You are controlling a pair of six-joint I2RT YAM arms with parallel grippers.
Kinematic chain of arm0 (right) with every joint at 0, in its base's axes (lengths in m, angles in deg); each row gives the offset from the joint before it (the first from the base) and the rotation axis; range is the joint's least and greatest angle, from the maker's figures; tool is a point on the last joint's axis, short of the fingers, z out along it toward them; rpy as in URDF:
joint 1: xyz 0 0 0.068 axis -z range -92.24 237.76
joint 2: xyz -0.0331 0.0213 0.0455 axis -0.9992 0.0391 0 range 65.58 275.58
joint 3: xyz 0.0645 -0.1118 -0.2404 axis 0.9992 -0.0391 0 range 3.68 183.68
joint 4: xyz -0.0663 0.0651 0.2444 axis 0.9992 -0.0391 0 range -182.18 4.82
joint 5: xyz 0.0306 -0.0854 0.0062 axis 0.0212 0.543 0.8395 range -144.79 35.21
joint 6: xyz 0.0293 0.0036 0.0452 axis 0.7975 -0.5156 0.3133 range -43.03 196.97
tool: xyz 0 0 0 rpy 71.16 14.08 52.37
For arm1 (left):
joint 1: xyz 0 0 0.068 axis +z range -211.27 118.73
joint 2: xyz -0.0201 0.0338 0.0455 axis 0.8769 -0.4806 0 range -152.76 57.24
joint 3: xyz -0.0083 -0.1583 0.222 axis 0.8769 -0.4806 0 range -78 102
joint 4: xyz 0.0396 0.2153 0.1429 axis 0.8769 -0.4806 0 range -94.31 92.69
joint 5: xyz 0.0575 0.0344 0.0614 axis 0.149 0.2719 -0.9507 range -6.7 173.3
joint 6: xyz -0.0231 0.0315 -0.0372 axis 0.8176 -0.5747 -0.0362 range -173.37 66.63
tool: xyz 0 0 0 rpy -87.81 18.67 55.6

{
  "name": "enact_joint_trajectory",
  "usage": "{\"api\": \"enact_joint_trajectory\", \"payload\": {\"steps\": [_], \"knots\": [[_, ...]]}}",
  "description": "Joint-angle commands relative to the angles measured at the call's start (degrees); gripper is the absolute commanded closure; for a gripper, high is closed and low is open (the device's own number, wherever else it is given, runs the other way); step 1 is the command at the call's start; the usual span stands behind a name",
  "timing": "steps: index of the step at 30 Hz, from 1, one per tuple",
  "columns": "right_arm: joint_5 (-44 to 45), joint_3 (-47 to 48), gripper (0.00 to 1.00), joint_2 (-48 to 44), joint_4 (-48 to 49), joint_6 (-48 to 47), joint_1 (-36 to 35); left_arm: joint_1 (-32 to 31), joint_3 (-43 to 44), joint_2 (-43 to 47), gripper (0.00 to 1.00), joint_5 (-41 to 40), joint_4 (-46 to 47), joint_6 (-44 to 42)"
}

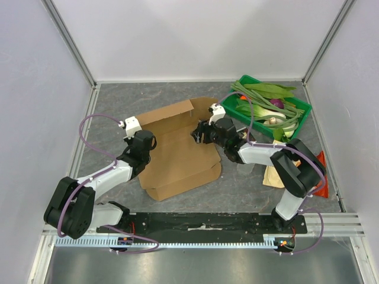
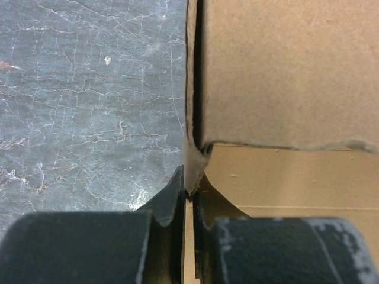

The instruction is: Fold the paper box

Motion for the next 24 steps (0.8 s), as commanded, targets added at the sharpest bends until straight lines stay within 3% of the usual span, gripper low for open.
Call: {"api": "enact_joint_trajectory", "payload": {"steps": [1, 2, 4, 6, 10, 17, 23, 24], "knots": [[3.1, -2.8, 0.38, -3.6, -4.2, -0.8, 0.7, 0.0, -0.2, 1.2, 0.98, -1.3, 2.4, 3.2], [3.2, -3.7, 0.45, -3.9, -3.5, -0.8, 0.7, 0.0, -0.2, 1.0, 0.98, -1.3, 2.6, 3.3], [4.2, -6.9, 0.75, -4.0, -1.7, -0.9, 0.7, 0.0, 0.0, 0.8, 0.98, -1.3, 2.6, 3.1], [6.6, -8.6, 0.92, -3.1, -1.7, -1.4, 0.7, 0.0, 0.1, 0.8, 0.98, -1.2, 2.5, 3.1], [13.0, -8.6, 1.00, 0.3, -5.1, -0.3, 0.7, 0.0, -0.1, 0.6, 0.98, -1.2, 2.6, 3.4], [15.8, -7.1, 0.95, -1.4, -9.8, -1.8, 0.4, 0.0, 0.0, 0.1, 0.98, -0.9, 2.8, 3.2], [14.0, 3.1, 0.68, -12.2, -23.6, -11.7, 0.5, 0.0, 0.0, 0.0, 0.98, -0.6, 3.1, 3.0], [13.9, 4.5, 0.56, -14.3, -26.1, -14.8, 0.5, 0.0, 0.0, 0.0, 0.98, -0.6, 3.1, 2.8]]}}
